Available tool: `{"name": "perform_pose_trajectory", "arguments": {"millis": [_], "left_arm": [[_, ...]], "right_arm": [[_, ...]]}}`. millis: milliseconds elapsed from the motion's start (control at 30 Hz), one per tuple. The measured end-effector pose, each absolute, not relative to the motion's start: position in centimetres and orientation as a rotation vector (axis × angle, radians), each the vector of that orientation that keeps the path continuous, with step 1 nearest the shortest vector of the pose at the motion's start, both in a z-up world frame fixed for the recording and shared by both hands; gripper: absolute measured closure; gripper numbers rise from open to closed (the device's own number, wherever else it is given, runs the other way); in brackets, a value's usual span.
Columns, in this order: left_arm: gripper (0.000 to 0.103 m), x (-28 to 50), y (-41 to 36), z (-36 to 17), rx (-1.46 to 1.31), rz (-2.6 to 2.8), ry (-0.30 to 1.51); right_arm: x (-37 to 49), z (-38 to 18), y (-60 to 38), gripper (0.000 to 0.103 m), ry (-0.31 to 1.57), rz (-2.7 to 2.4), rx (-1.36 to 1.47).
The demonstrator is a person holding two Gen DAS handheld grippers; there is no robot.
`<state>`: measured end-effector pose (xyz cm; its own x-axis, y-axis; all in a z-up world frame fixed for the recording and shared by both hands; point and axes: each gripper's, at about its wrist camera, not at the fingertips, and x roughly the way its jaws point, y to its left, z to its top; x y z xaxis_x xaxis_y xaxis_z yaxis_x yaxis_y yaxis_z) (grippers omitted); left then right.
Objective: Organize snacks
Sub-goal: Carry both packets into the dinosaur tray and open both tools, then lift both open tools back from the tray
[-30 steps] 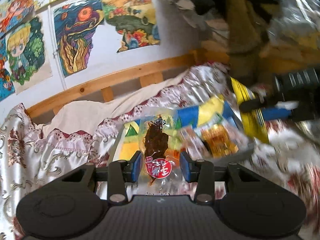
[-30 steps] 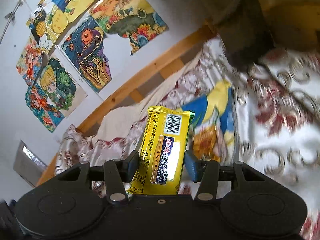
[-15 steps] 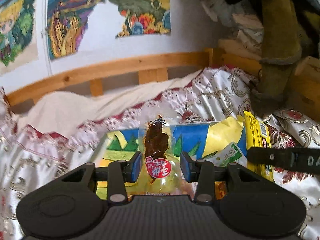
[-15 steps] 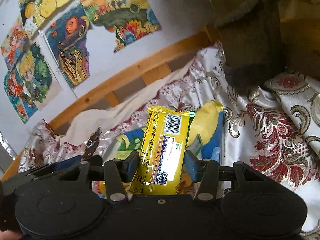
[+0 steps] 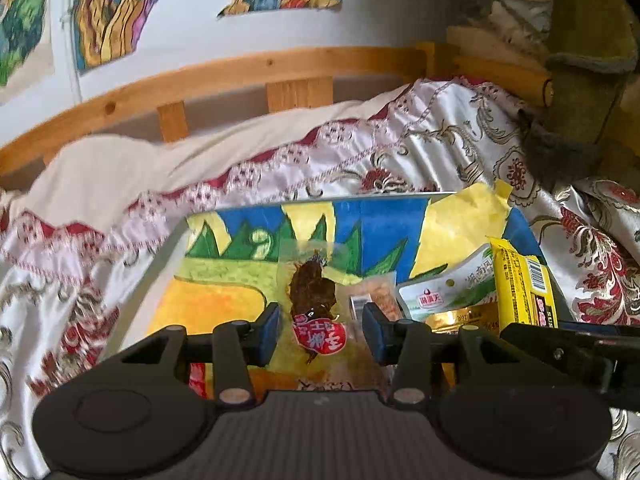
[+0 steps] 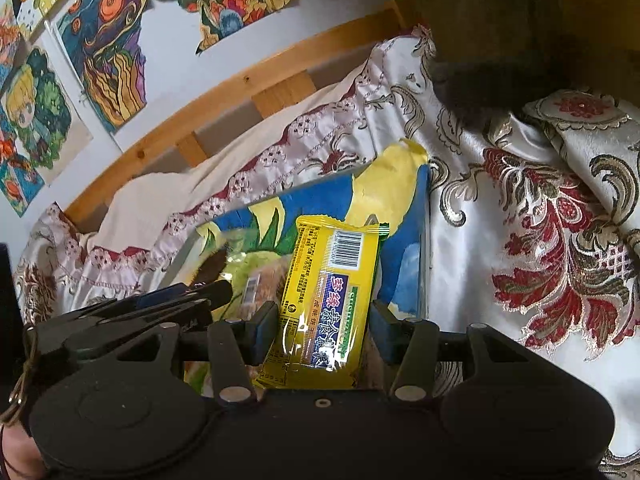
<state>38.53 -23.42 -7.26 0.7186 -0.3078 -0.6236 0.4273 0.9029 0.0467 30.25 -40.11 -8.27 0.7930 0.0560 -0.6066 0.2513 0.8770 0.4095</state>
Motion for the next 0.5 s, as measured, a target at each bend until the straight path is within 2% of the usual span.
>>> {"name": "perform_pose_trajectory", "arguments": {"millis": [167,267,367,500], "left_arm": [[0.051,38.7,-22.7,-7.5,0.157,-0.408,0.689],[0.040,38.7,-21.9,-7.2,0.120,-0.397,0.700],[0.035,38.4,-21.1,-6.5,0.095,-0.380,0.690],[0.022,37.2,-19.5,-4.9,0.046,-0.357,0.642]], "right_arm": [[30.2,-8.2,-40.1,0.050,0.644,-0.112,0.497],[30.0,-8.0,-40.3,0.050,0.633,-0.111,0.500],[29.6,-7.5,-40.3,0.048,0.613,-0.108,0.491],[28.9,-6.4,-39.7,0.037,0.571,-0.111,0.446]]}}
